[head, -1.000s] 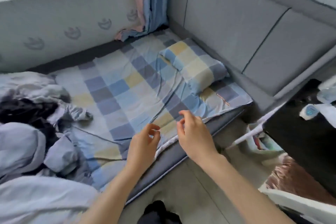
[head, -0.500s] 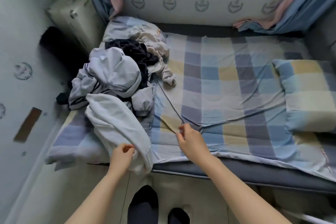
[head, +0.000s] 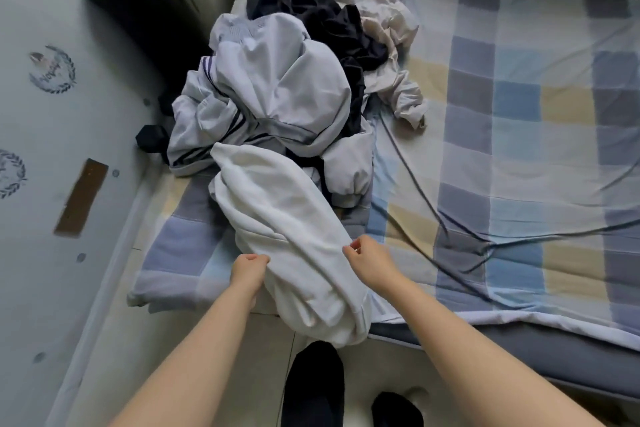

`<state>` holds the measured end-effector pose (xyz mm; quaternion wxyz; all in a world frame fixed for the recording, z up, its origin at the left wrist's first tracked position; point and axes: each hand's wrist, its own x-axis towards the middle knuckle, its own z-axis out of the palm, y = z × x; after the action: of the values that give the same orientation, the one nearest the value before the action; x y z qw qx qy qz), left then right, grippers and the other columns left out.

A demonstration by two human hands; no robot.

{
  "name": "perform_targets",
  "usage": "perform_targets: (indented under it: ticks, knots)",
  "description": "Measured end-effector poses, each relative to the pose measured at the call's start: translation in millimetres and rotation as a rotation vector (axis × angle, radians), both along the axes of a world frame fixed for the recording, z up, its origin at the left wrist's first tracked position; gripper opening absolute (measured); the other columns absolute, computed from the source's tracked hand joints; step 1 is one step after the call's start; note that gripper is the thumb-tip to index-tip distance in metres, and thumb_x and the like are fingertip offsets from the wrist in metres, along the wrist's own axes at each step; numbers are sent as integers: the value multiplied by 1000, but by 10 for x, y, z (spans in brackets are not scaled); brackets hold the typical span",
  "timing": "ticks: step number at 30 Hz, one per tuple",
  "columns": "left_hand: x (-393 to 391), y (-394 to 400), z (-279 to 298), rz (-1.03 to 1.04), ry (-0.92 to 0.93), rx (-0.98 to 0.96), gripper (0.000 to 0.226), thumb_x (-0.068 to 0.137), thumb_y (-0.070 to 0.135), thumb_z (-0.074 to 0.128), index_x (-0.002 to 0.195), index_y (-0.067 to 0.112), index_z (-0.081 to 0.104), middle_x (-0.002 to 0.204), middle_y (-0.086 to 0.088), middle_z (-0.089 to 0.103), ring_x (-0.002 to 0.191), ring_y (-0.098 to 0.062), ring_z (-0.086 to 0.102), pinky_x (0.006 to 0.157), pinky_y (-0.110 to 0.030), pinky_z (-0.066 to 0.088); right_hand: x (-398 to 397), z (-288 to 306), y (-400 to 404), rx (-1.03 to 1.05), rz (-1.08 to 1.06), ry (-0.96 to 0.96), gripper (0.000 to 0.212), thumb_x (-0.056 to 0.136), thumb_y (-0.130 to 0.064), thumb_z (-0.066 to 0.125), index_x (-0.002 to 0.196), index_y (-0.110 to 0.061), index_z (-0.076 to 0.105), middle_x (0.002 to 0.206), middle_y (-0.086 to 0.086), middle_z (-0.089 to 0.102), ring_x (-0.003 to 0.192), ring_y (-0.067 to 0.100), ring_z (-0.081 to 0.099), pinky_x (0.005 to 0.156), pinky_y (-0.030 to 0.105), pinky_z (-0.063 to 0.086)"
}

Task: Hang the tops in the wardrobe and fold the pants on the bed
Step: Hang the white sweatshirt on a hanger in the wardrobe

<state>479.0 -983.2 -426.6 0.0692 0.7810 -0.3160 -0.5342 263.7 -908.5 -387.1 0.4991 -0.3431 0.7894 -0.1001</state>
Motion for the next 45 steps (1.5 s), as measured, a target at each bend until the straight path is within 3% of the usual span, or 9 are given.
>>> perform_targets:
  ticks: [5, 10, 13, 18, 22, 26, 33, 41, 45]
  knots:
    - [82, -282, -579, 71, 42, 57, 46, 89, 25, 66, 127, 3, 51, 120, -11, 59, 107, -29, 55, 86, -36, 47, 411, -601, -154, 146, 100, 41, 35, 97, -32, 45, 116, -3, 51, 120, 17, 56, 110, 33, 51, 91, 37, 42]
    - [164, -413, -989, 170, 44, 38, 81, 84, 35, 73, 144, 3, 30, 141, -14, 47, 124, -31, 49, 99, -37, 42, 692, -1054, -142, 299, 71, 89, 61, 96, -43, 48, 137, -2, 32, 140, 17, 35, 124, 37, 40, 98, 39, 37]
    - [207, -429, -1145, 172, 63, 37, 67, 86, 31, 72, 137, 2, 39, 133, -13, 53, 116, -30, 54, 94, -38, 46, 751, -1232, -121, 316, 73, 170, 51, 98, -31, 40, 142, -8, 30, 145, 14, 35, 124, 38, 43, 100, 42, 38]
    - [255, -419, -1014, 265, 146, -39, 21, 93, 19, 64, 106, 5, 56, 98, -6, 63, 88, -24, 59, 66, -29, 47, 579, -1171, -77, 148, -239, 179, 27, 95, -9, 32, 105, -7, 57, 111, 17, 62, 101, 35, 56, 77, 34, 41]
    - [183, -312, -653, 292, 185, -81, 15, 98, 21, 56, 103, 8, 55, 99, -7, 63, 91, -24, 59, 83, -38, 50, 343, -660, -86, 48, -588, 99, 30, 98, -11, 30, 107, -2, 57, 109, 18, 61, 95, 33, 54, 77, 37, 42]
    - [-78, -274, -97, 299, 182, -216, 12, 99, 20, 50, 104, 9, 53, 93, -2, 60, 81, -17, 56, 67, -31, 45, 171, 138, -104, -138, -956, -203, 28, 92, -14, 39, 94, -12, 66, 100, 13, 68, 91, 30, 61, 75, 36, 46]
    - [-357, -221, 1167, 142, 190, -441, 9, 98, 22, 53, 102, 13, 53, 84, 9, 54, 74, -4, 49, 59, -23, 37, -111, 1848, 209, -592, -1038, -328, 19, 87, -19, 50, 76, -12, 64, 71, 5, 64, 66, 19, 58, 57, 30, 43]
    - [-613, 381, 2438, -103, 359, -629, 13, 91, 17, 66, 86, 9, 57, 75, 6, 56, 65, -2, 49, 58, -9, 40, -283, 3368, 1033, -968, -1148, -372, 15, 92, -11, 51, 94, -8, 65, 85, 8, 70, 76, 16, 68, 60, 25, 53]
    - [-930, 747, 2952, -306, 524, -592, 11, 89, 19, 68, 85, 23, 59, 85, 4, 63, 77, -7, 57, 68, -19, 43, -282, 3952, 1628, -1094, -1173, -375, 15, 95, -9, 50, 93, -10, 64, 81, 5, 71, 74, 13, 67, 59, 23, 52]
